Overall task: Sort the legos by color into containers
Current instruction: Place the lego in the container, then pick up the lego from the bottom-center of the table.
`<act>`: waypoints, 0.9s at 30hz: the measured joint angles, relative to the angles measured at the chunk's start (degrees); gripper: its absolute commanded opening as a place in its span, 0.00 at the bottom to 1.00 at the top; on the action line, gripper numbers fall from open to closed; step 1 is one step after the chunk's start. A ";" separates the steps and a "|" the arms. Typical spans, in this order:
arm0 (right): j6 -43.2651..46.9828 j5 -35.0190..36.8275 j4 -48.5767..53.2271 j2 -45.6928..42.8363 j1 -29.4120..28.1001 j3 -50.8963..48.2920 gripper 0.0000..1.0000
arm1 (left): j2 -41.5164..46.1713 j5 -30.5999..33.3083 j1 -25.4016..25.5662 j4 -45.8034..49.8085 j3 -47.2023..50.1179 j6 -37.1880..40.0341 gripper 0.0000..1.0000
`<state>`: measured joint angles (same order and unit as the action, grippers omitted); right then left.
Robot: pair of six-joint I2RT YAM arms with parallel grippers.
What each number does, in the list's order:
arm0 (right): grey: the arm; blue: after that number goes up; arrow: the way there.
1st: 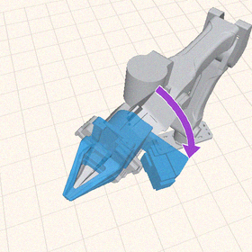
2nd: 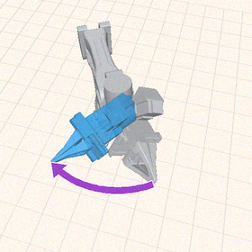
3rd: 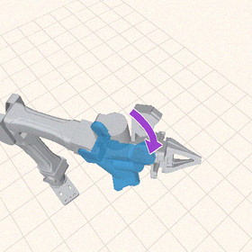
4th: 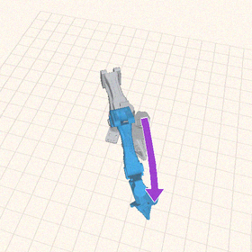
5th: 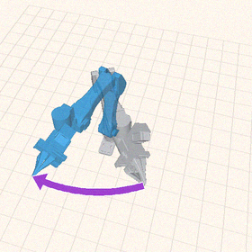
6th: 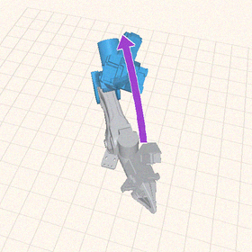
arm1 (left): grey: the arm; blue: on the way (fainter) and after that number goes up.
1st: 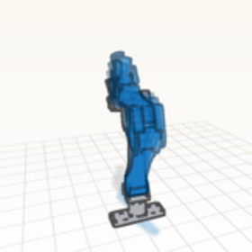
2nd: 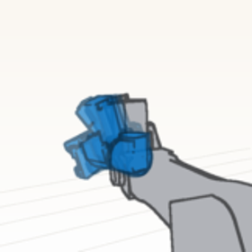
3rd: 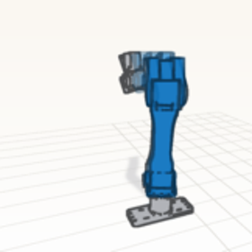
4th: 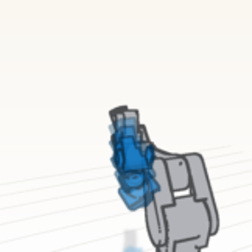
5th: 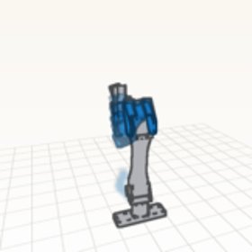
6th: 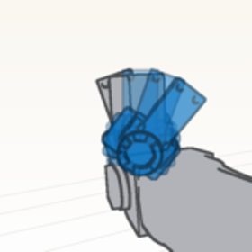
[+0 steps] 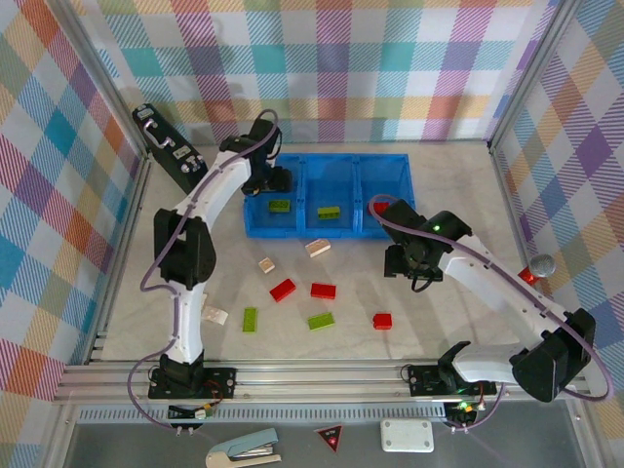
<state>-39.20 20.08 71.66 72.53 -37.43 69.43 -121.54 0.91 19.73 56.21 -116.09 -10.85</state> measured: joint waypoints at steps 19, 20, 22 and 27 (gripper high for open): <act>-4.04 -4.20 -8.44 5.29 -4.83 -6.47 0.72 | 27.21 -0.44 -7.19 -0.79 27.47 2.27 0.75; -4.57 -4.35 -8.96 5.60 -5.31 -7.08 0.72 | 28.17 -0.46 -7.72 -0.79 28.22 2.67 0.75; -5.70 -4.79 -9.97 6.10 -6.23 -8.72 0.71 | 30.42 -0.48 -8.68 -1.14 30.47 3.54 0.75; -8.74 -6.29 -12.79 6.19 -7.78 -13.49 0.69 | 34.36 -0.61 -10.23 -4.13 38.05 4.55 0.74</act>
<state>-47.94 13.78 58.87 78.72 -45.21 55.94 -87.18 0.30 9.50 52.07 -78.04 -6.31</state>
